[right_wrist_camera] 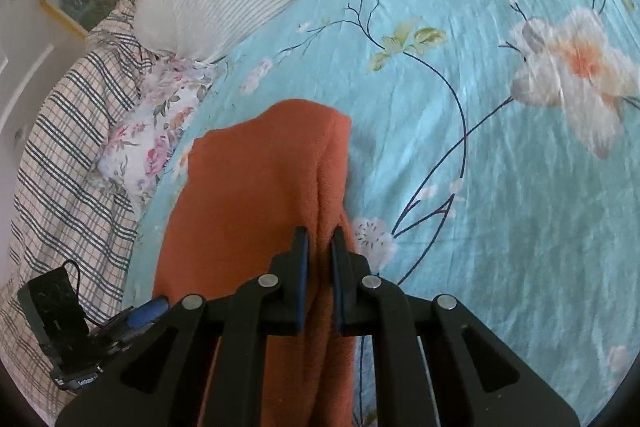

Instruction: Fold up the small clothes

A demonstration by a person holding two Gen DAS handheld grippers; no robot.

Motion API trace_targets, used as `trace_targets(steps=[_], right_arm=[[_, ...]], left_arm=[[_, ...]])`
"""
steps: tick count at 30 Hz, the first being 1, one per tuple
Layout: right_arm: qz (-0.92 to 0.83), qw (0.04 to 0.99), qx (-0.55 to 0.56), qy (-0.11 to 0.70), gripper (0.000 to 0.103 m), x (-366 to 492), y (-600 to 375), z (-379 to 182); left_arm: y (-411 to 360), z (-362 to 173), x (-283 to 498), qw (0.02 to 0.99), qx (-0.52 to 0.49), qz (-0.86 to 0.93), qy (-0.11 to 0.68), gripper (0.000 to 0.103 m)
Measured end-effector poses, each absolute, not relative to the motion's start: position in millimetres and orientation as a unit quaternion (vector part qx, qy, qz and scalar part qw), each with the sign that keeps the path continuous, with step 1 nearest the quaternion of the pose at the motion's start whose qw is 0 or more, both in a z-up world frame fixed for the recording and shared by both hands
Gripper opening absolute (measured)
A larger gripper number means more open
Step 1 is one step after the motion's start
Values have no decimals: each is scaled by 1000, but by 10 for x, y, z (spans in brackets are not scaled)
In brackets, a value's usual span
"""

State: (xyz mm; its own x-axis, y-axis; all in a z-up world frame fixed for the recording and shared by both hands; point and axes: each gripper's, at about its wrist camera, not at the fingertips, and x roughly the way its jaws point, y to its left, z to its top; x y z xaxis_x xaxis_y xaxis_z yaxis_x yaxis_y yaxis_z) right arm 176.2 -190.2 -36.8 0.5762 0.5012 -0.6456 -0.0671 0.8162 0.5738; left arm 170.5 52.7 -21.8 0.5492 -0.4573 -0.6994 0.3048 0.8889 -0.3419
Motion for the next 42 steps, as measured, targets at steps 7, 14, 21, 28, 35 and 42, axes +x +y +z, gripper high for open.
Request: trace_targets(steps=[7,14,21,28,35,42], right_arm=[[132,872,221,415,17,1554,-1866,14],[205,861,200,420,45,1817,-1481,268],[108,863,180,460,0,2181,-1587,-237],[134,869,196,434,3,1814,-1659,20],[190,866,205,415,3,1017,-1495,174],[156,853,208,453,3,777,-1485,-323]], left_arm=[[517,-260,1703,878,-91,-208,422,52],[669,-116,1422,879,-111,-217,410,52],[663,-200,1346,875,-112,-220,417,51],[582,-221,1355,877,-93,-207,423,50],[698,-49,1084,882,-91,-212,412,50],[684,-165,817,879,-67,-215,421,50]])
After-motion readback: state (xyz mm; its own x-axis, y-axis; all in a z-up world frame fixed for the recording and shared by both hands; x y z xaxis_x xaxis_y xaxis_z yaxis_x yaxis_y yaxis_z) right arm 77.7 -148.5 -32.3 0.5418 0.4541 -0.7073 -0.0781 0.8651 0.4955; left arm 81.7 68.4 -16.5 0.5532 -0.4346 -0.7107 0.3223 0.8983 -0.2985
